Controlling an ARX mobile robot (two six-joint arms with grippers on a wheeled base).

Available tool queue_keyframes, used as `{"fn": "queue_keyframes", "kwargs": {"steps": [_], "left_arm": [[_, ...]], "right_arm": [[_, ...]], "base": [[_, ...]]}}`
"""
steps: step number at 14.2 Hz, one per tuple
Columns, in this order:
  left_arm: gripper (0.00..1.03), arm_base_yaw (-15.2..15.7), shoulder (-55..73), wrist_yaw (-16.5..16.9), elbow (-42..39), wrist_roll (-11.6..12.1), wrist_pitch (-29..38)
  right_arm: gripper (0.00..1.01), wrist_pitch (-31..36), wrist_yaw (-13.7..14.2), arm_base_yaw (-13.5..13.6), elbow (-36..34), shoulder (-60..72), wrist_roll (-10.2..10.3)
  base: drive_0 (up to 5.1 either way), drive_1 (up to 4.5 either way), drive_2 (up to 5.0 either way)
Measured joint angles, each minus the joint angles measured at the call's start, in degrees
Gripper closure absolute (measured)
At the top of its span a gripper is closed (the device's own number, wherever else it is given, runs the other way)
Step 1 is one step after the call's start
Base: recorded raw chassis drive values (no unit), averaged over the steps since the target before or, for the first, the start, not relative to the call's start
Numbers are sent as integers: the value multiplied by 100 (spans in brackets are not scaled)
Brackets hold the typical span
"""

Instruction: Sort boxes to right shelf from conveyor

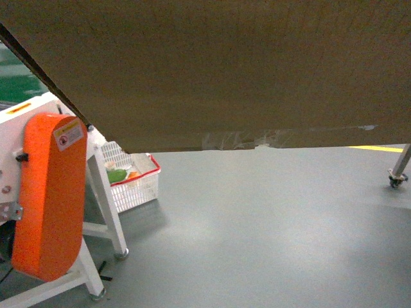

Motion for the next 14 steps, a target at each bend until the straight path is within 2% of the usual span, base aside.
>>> {"fn": "queue_keyframes", "kwargs": {"steps": [14], "left_arm": [[100, 0, 0, 2, 0, 0, 2]], "right_arm": [[97, -4, 2, 0, 0, 0, 0]], "base": [[-162, -162, -162]]}}
